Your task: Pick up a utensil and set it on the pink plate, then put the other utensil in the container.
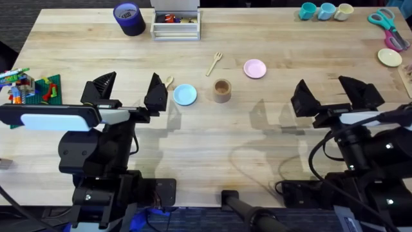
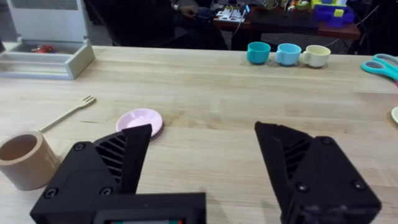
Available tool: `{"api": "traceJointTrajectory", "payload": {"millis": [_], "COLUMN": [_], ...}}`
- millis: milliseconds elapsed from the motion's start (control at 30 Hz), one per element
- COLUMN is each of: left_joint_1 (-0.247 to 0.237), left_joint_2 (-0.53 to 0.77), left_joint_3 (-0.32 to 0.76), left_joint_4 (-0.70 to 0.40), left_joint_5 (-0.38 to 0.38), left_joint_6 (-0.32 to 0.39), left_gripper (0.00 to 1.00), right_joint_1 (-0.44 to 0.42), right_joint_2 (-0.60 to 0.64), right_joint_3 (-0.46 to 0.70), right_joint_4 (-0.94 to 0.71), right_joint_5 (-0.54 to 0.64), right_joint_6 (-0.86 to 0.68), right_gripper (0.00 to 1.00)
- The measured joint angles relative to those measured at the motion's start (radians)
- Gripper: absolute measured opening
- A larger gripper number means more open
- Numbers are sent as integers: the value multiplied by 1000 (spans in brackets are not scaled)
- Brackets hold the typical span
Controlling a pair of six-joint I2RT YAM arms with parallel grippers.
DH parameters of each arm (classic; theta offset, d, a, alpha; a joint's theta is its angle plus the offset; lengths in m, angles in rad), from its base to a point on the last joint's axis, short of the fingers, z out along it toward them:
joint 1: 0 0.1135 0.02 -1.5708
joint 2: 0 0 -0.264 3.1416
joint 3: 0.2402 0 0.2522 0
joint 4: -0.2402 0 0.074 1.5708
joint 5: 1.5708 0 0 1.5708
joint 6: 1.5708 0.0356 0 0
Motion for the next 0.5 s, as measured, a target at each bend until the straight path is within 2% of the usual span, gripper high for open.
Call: {"api": "traceJointTrajectory", "payload": {"millis": [267,500], "left_joint_1": [0,0], "left_joint_2": [0,0], "left_joint_3": [0,0], "left_joint_4": [-57,-59], "left_joint_5": [0,0], "left_joint_6": [0,0], "left_gripper": [992,993], "right_joint_1": [0,0], "right_joint_2": [0,0], "right_joint_3": [0,0], "right_joint_4": [-4,-5], "right_joint_5": [0,0], "right_joint_6": [0,0], "right_gripper": [997,997]}}
